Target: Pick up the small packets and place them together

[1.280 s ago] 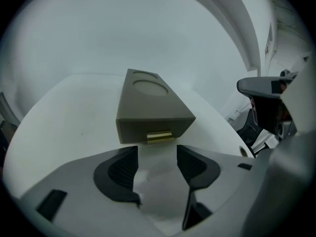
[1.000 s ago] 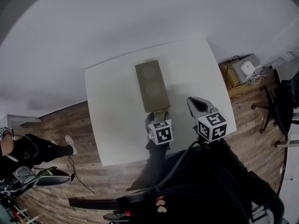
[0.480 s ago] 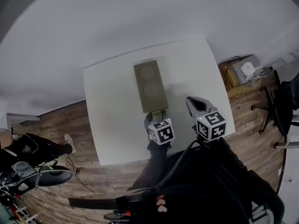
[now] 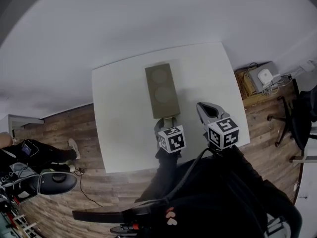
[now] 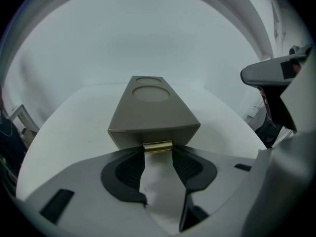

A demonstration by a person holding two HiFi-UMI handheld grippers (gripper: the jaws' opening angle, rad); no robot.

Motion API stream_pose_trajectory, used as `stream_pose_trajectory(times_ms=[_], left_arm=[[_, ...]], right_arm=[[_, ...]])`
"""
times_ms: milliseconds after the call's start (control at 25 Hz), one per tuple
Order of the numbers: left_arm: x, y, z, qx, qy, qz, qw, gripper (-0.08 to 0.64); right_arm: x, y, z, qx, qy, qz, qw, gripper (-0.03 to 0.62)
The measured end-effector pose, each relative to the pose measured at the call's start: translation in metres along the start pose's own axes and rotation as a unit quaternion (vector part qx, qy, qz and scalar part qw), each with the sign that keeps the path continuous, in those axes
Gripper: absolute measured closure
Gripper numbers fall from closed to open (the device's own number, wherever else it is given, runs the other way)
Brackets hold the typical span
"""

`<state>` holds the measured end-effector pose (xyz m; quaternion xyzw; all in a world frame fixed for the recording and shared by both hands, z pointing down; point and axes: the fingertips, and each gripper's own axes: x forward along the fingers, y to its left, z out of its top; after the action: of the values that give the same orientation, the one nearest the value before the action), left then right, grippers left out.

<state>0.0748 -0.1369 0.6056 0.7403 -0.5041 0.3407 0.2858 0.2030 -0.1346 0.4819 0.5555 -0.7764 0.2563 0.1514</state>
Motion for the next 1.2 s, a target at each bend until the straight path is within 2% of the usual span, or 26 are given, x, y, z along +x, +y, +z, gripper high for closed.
stream_pose_trajectory(times_ms=[760,1200], left_arm=[[-0.012,-0.002,-0.019,0.002,0.024,-0.020,0.9995,0.388],[-0.038,-0.012,-0.047,-0.001,0.032,-0.023,0.9992,0.390]], right_arm=[[0.007,0.010,-0.002,-0.009,0.005,0.019,1.000,0.598],[-0.012,0.029,-0.010,-0.024,0.001,0.045,0.999,0.598]])
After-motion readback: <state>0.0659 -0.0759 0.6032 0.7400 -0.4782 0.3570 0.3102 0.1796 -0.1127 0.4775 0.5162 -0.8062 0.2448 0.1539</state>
